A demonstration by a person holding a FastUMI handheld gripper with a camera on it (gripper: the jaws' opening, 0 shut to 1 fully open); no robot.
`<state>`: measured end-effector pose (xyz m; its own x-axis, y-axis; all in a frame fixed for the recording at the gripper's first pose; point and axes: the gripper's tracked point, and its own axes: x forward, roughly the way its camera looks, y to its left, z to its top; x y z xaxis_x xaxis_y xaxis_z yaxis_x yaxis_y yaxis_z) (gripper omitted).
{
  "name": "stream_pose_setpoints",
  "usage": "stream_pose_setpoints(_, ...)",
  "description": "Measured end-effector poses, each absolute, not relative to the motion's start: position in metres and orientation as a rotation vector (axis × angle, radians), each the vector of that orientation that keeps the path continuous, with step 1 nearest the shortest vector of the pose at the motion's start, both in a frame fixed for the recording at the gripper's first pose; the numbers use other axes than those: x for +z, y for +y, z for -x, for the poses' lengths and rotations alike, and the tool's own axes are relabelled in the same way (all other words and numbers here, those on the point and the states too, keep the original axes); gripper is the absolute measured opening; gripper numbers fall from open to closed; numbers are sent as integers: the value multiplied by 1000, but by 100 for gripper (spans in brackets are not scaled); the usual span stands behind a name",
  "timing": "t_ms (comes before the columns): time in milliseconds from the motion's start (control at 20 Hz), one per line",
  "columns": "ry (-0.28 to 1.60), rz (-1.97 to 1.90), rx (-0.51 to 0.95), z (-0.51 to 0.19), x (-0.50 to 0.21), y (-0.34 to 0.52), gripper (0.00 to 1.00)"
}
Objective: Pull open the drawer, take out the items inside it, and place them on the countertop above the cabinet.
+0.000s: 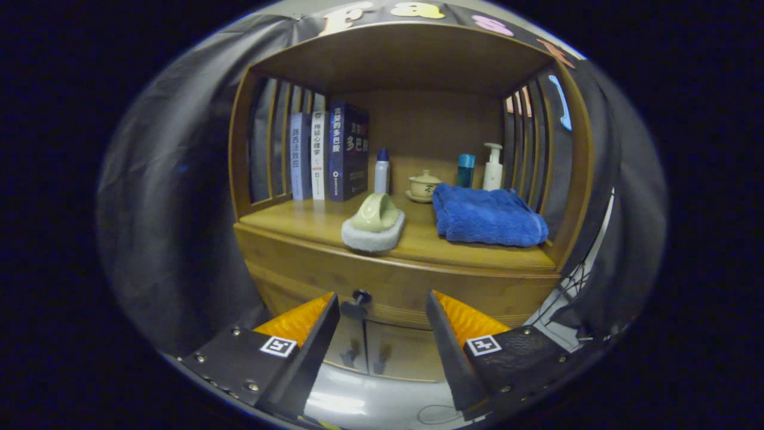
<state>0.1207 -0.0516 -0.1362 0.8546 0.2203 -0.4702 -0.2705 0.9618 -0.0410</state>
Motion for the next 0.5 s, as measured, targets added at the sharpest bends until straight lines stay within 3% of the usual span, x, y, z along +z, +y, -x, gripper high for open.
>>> stream_pose_setpoints(500, 487, 246, 282, -79, -164, -206, 88)
